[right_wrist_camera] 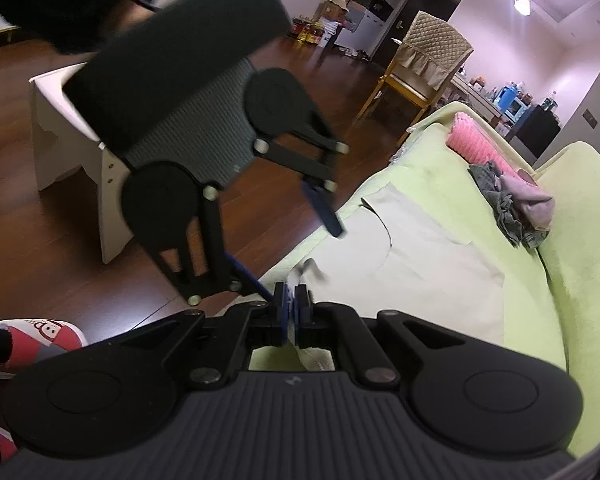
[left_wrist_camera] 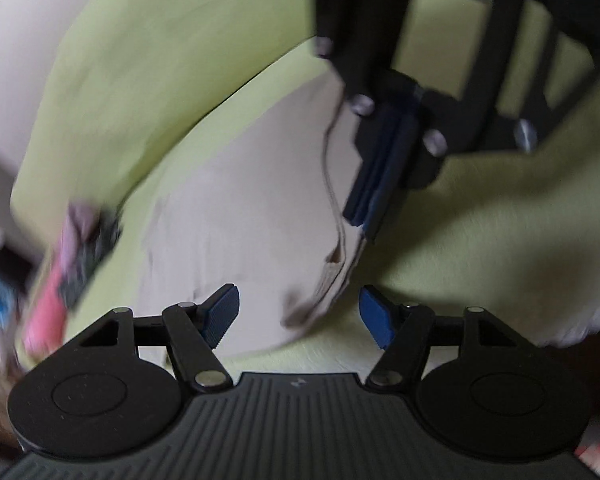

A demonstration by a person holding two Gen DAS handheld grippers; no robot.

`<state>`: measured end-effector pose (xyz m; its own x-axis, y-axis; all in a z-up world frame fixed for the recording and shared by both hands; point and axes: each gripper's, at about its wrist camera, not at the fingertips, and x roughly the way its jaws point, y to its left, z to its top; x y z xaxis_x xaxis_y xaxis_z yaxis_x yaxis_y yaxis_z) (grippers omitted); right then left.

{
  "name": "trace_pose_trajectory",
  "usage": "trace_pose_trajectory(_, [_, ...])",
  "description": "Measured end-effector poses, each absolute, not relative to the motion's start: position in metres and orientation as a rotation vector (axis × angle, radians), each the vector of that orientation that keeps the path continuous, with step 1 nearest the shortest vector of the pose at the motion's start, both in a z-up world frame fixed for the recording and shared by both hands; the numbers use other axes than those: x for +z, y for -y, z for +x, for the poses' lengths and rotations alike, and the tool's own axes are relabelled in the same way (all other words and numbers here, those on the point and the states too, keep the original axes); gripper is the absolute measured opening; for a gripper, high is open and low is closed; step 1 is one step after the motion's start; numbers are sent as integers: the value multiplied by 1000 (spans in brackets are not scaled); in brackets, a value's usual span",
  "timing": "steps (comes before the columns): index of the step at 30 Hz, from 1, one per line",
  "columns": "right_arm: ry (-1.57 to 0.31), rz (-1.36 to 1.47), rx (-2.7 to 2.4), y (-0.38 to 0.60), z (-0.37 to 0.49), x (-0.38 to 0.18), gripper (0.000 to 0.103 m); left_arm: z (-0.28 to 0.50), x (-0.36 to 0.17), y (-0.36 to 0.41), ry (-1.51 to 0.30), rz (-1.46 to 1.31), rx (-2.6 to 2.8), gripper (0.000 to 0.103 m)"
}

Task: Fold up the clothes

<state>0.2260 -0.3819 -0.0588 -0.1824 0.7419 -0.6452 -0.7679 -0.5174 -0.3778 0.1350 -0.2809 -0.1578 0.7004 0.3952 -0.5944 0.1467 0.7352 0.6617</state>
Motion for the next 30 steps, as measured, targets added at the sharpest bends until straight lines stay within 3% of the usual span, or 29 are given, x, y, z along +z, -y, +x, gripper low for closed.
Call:
trace_pose_trajectory(3, [-45, -982, 1873, 380, 229, -58, 0, 140, -164, 284, -782, 866, 74, 57])
trace_pose_trajectory(5, [-46, -978, 1874, 377, 229, -58, 0, 143, -168, 285, -784, 888, 47, 25])
trace_pose_trajectory(7, [-46, -971, 1877, 374, 233, -57, 0, 147, -171, 285, -793, 892, 33, 11])
trace_pose_trajectory(9, [-48, -965, 1879, 376, 234, -56, 6, 149, -175, 283, -793, 884, 41, 7])
trace_pose_trajectory(10, [-50, -963, 1883, 376, 238, -55, 13, 149, -176, 284, -784, 886, 45, 6])
trace_pose_trajectory(11, [-60, -949, 1879, 377, 244, -53, 29, 150, -174, 284, -776, 873, 49, 5])
trace_pose_trajectory(12, [-69, -934, 1875, 379, 250, -51, 31, 151, -173, 283, -770, 853, 51, 4])
trace_pose_trajectory(15, [-75, -951, 1847, 386, 281, -47, 32, 149, -172, 281, -777, 826, 46, 4])
trace_pose_trajectory(19, [-3, -1178, 1729, 396, 339, -68, 32, 152, -168, 279, -788, 756, 60, 4])
trace_pose_trajectory(24, [212, -1378, 1673, 408, 384, -97, 32, 160, -169, 277, -801, 678, 90, 4])
trace_pose_trajectory(30, [494, -1412, 1707, 413, 389, -124, 34, 169, -171, 276, -819, 595, 126, 4])
